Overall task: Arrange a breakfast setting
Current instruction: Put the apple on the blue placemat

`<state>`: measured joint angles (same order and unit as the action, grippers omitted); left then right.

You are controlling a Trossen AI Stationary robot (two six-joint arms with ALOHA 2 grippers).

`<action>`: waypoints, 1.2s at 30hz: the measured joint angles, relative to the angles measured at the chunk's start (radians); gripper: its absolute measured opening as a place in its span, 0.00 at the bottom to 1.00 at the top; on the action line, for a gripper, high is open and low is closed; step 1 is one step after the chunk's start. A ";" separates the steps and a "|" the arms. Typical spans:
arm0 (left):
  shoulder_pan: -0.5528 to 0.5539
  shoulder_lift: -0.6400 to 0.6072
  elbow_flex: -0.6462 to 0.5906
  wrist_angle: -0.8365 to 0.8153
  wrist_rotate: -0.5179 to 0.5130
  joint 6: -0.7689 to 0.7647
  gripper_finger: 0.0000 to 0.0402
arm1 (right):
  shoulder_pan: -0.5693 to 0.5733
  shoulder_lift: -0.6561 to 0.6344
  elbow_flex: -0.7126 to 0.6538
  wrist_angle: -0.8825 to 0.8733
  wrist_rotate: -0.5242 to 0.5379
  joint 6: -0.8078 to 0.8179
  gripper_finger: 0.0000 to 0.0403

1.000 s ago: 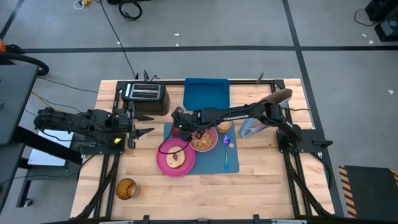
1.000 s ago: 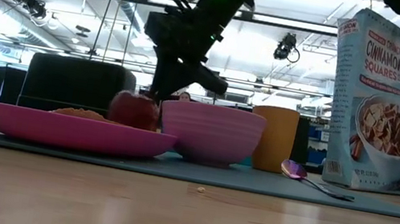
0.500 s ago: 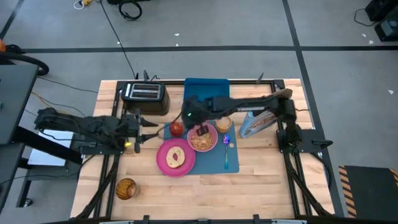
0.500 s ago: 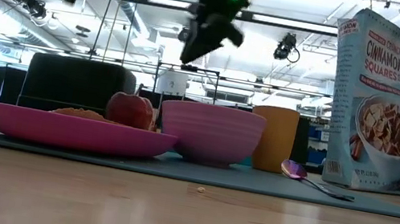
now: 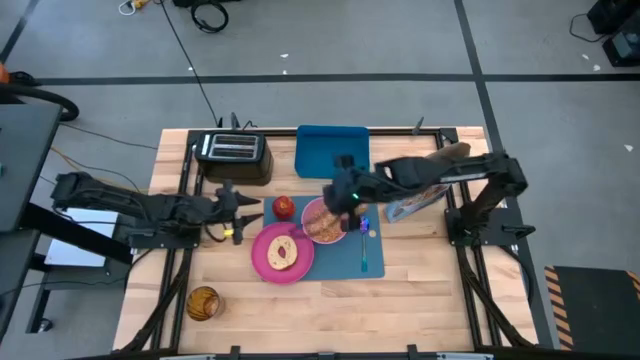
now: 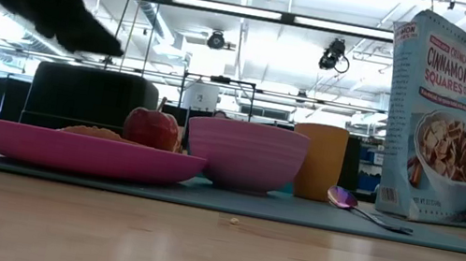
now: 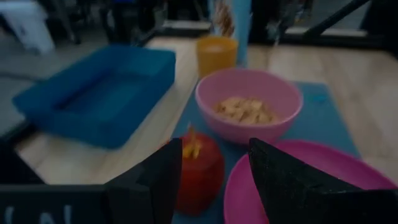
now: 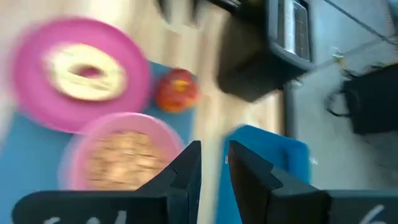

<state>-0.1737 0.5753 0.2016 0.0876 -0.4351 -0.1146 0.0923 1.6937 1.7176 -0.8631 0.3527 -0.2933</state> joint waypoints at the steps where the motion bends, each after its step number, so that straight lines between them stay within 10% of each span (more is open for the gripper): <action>1: 0.006 0.024 0.000 0.001 0.001 -0.014 0.48 | 0.016 -0.016 -0.009 -0.004 -0.006 0.025 0.22; 12: -0.044 0.356 -0.002 0.166 0.084 -0.122 0.59 | 0.198 -0.173 -0.279 0.155 0.093 0.233 0.22; 36: 0.105 0.683 -0.001 0.559 0.183 0.074 0.25 | 0.263 -0.227 -0.532 0.430 0.042 0.314 0.22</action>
<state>-0.0687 1.2583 0.2005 0.6469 -0.2517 -0.0401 0.3556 1.4666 1.1854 -0.4330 0.3946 0.0209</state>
